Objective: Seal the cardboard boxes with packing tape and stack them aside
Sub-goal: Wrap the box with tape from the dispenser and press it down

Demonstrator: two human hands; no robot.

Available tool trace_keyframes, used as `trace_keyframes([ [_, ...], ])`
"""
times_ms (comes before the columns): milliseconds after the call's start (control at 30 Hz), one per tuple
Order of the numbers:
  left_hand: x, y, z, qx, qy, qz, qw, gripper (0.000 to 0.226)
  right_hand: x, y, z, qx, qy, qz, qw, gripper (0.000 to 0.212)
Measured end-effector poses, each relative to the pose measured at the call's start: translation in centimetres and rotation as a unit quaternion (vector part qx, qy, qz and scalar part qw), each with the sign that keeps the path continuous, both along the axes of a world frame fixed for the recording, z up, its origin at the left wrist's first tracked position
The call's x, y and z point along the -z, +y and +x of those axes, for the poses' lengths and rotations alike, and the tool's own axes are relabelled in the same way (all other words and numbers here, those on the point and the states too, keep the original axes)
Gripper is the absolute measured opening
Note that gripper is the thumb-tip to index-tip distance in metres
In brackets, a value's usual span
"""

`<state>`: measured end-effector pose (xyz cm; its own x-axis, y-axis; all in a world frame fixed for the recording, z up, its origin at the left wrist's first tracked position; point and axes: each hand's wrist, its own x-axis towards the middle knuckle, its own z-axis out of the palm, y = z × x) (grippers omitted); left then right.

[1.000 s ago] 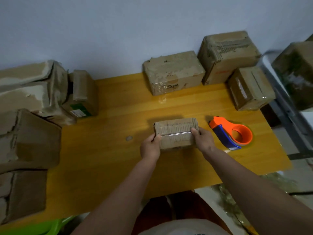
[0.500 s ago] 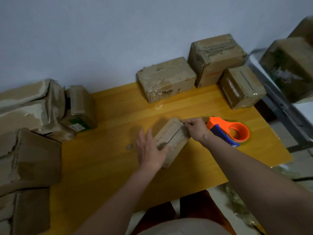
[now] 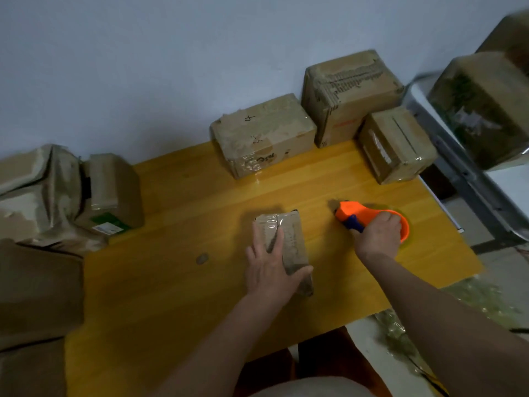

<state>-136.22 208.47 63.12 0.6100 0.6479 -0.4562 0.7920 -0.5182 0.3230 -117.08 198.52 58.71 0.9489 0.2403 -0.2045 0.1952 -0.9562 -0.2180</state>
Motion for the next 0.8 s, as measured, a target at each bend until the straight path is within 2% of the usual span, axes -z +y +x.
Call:
trace_keyframes([
  [67, 0.1, 0.0, 0.0, 0.012, 0.001, 0.027, 1.000, 0.109, 0.4, -0.4, 0.8, 0.007, 0.035, -0.020, 0.999, 0.066],
  [133, 0.6, 0.0, 0.1, 0.059, 0.007, 0.070, 0.996, 0.115, 0.6, -0.8, 1.5, 0.001, 0.087, -0.011, 0.996, 0.045],
  [233, 1.8, -0.2, 0.2, 0.134, 0.043, 0.113, 0.984, 0.118, -0.1, -0.9, 2.0, -0.013, 0.112, 0.069, 0.991, 0.030],
  [300, 1.6, -0.4, 0.4, 0.132, 0.035, 0.105, 0.985, 0.121, -1.3, -0.5, 2.3, -0.061, 0.116, 0.133, 0.982, 0.014],
  [367, 0.6, 0.1, 0.9, 0.081, -0.021, 0.062, 0.995, 0.114, -2.9, 0.2, 2.4, -0.113, 0.129, 0.189, 0.967, 0.017],
  [433, -0.8, 1.6, 2.0, -0.004, -0.123, 0.035, 0.992, 0.089, -4.7, 1.0, 2.7, -0.158, 0.136, 0.234, 0.950, 0.020],
  [467, -1.6, 2.7, 2.7, -0.049, -0.166, 0.030, 0.984, 0.073, -5.4, 1.3, 2.9, -0.176, 0.152, 0.260, 0.937, 0.019],
  [533, -3.5, 5.4, 4.3, -0.137, -0.221, -0.015, 0.966, 0.059, -7.0, 1.8, 3.5, -0.220, 0.197, 0.295, 0.909, 0.005],
  [600, -5.6, 8.1, 6.1, -0.204, -0.277, -0.125, 0.931, 0.048, -8.6, 2.2, 4.2, -0.280, 0.232, 0.297, 0.883, 0.010],
  [667, -7.1, 10.3, 7.2, -0.202, -0.317, -0.218, 0.901, 0.039, -10.0, 2.8, 4.7, -0.319, 0.263, 0.289, 0.864, 0.009],
  [800, -8.6, 12.0, 7.2, -0.114, -0.304, -0.301, 0.897, 0.029, -11.9, 3.7, 5.6, -0.365, 0.319, 0.271, 0.831, 0.019],
])
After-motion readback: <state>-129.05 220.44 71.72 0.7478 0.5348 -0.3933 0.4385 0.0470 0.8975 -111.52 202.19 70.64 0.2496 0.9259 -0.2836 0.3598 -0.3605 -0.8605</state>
